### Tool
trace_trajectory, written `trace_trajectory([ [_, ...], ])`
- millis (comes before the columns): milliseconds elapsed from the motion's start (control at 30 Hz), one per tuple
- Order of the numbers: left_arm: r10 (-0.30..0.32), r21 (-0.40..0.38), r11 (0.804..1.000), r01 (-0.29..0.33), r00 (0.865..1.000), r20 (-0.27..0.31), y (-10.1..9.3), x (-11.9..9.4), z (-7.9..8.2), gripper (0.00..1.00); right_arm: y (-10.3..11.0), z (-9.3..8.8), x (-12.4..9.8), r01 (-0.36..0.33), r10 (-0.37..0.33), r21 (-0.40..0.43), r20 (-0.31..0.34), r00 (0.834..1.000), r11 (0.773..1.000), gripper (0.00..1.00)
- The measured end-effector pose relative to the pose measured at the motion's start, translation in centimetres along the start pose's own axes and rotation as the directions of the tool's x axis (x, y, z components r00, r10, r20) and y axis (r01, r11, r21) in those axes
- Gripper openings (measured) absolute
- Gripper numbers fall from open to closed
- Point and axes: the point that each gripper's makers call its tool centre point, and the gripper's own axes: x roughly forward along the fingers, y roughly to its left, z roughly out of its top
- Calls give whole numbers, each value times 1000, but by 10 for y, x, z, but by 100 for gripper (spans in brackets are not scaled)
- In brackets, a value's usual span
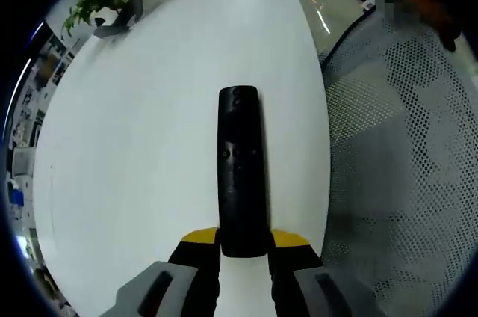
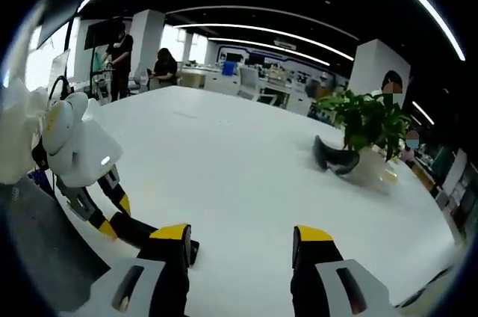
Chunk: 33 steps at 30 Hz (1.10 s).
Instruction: Press the specified remote control buttons in sequence, fully releasing each button before pressing the next.
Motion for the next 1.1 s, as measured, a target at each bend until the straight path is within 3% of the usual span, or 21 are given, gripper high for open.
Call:
trace_trajectory([
  [400, 4, -17, 1000, -4, 1000, 16, -18, -3, -4, 24, 2, -3, 0, -25, 26, 24, -17, 1000, 999, 37],
  [567, 8, -43, 999, -7, 999, 35, -20, -3, -5, 24, 16, -11, 3, -97, 99, 28, -67, 993, 995, 29],
  [700, 11, -62, 998, -8, 999, 50, -24, -3, -5, 24, 32, -15, 2, -181, 180, 0, -102, 978, 984, 15],
  [833, 3, -53, 999, 1, 997, 82, -30, -5, -6, 24, 36, -16, 2, -198, 196, -1, -121, 973, 980, 0],
  [1000, 8, -89, 996, 5, 990, 139, -34, -5, -7, 23, 46, -23, 1, -255, 253, 13, -160, 954, 967, 0],
  [1100, 9, -88, 996, 6, 986, 166, -39, -6, -7, 23, 56, -30, -1, -303, 299, 11, -196, 934, 953, 0],
])
